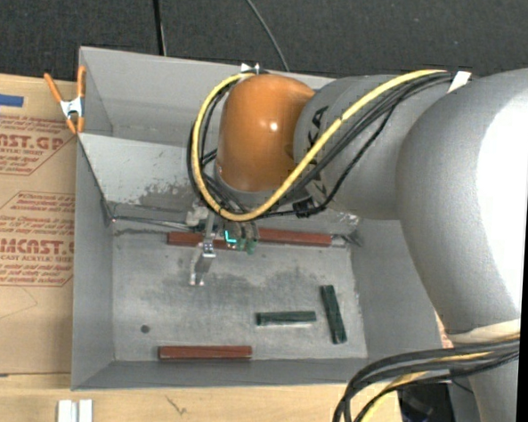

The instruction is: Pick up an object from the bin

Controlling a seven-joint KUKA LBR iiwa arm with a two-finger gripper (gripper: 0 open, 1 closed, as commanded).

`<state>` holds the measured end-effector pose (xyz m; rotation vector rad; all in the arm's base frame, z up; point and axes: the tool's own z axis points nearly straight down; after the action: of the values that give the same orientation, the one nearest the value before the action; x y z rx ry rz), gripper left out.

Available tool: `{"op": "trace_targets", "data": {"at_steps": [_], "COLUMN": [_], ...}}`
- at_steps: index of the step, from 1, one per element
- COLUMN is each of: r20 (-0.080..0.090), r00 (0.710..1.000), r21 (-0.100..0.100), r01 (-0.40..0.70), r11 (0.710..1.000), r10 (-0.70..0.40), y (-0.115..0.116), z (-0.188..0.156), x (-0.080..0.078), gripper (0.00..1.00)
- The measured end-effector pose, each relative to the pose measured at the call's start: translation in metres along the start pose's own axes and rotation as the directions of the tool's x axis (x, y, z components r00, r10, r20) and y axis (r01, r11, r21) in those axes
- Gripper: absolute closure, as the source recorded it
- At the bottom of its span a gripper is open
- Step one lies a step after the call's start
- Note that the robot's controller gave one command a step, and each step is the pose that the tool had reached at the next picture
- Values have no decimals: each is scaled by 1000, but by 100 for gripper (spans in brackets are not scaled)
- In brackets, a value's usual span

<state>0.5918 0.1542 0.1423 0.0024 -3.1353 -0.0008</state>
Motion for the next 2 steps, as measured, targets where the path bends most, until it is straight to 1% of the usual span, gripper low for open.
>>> {"op": "trace_targets", "data": {"at_steps": [1,2], "r20": [8,16], "r00": [1000,999], "r21": [-1,-4], "r01": [-1,-28], "r11": [1000,1000], "r10": [1,28], "y": [-1,-56], "z": [-5,49], "x": [-2,-1], "gripper": [0,0]}}
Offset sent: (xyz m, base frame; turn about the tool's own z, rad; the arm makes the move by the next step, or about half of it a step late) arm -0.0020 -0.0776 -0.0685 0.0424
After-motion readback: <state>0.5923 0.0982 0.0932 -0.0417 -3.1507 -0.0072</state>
